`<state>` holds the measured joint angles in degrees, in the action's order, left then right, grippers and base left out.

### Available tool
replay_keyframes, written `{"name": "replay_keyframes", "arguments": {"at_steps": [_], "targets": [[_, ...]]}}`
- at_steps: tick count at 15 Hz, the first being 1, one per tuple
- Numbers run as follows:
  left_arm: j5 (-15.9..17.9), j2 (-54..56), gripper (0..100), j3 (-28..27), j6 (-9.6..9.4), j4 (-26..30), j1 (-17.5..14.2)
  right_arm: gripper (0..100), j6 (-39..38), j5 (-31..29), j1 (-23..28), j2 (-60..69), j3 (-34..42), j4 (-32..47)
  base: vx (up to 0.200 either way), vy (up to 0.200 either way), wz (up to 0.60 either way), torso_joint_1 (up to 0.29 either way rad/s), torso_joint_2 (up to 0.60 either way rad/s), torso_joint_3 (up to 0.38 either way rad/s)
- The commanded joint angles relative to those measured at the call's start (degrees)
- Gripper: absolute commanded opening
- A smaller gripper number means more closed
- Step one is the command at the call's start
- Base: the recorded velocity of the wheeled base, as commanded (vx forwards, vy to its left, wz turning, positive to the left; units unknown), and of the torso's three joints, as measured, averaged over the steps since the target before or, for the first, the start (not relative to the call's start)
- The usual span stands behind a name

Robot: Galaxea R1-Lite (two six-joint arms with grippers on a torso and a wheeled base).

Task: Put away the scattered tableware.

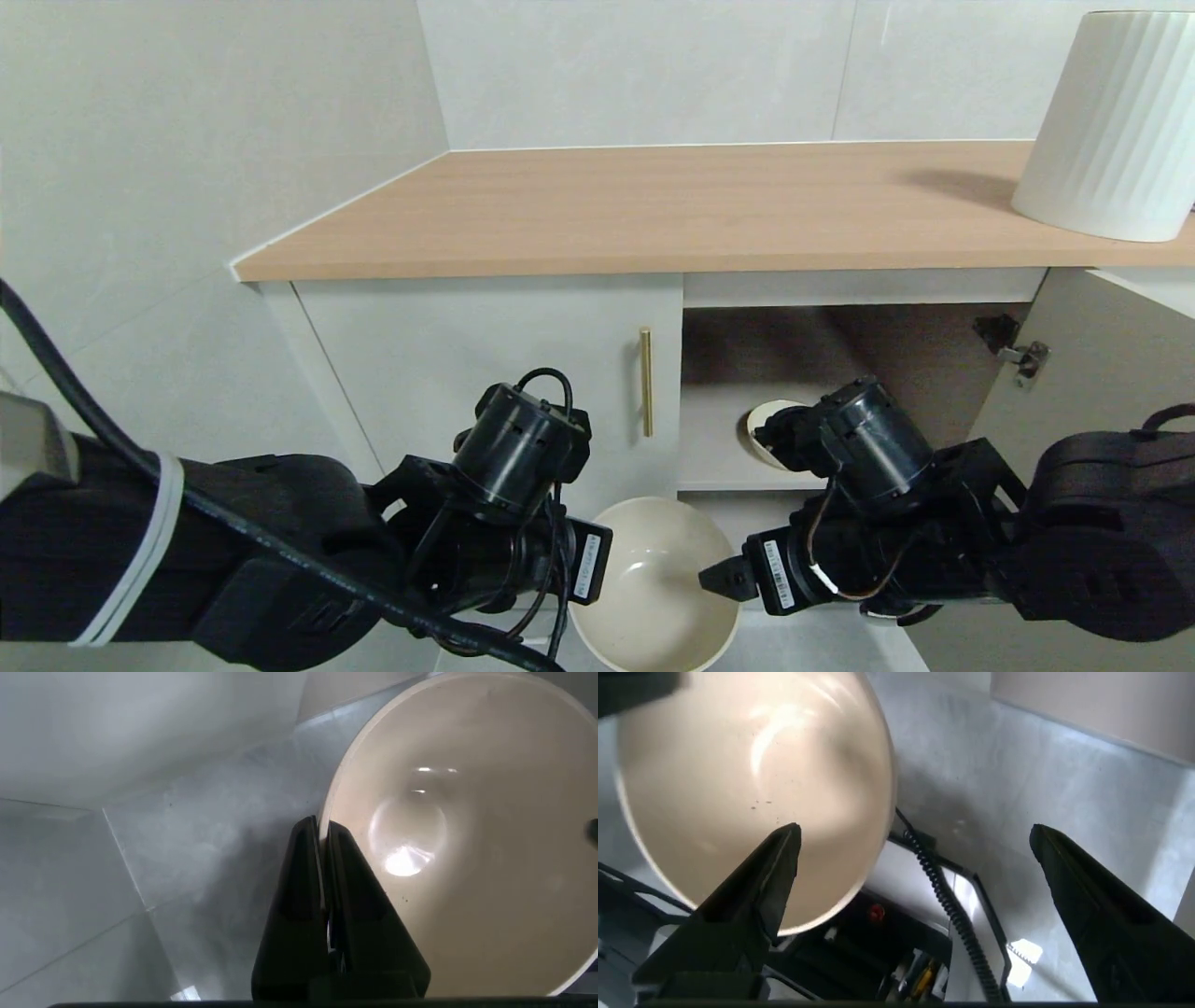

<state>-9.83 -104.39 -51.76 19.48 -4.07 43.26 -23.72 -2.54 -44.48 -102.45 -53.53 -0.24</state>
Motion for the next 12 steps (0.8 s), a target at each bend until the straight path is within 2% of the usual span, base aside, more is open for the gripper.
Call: {"name": "replay_keyframes", "arguments": {"at_steps": [1, 4, 5, 12], "targets": [[0.0, 0.2, 0, 0.0, 0.03, -0.1, 0.2, 100, 0.0, 0.0, -0.1, -1.2, -0.1, 0.0, 0.000, 0.000, 0.00, 0.000, 0.00, 0.000], [0.0, 0.2, 0, 0.0, 0.03, -0.1, 0.2, 100, -0.1, 0.0, -0.1, -2.0, -0.3, -0.3, 0.000, 0.000, 0.00, 0.000, 0.00, 0.000], [0.0, 0.2, 0, 0.0, 0.03, 0.0, 0.2, 0, -0.1, 0.0, -0.2, -2.2, -0.3, -0.3, 0.000, 0.000, 0.00, 0.000, 0.00, 0.000], [0.0, 0.1, 0, 0.0, 0.03, -0.1, 0.2, 0, -0.2, 0.0, -0.2, -2.4, -0.3, -0.3, 0.000, 0.000, 0.00, 0.000, 0.00, 0.000]]}}
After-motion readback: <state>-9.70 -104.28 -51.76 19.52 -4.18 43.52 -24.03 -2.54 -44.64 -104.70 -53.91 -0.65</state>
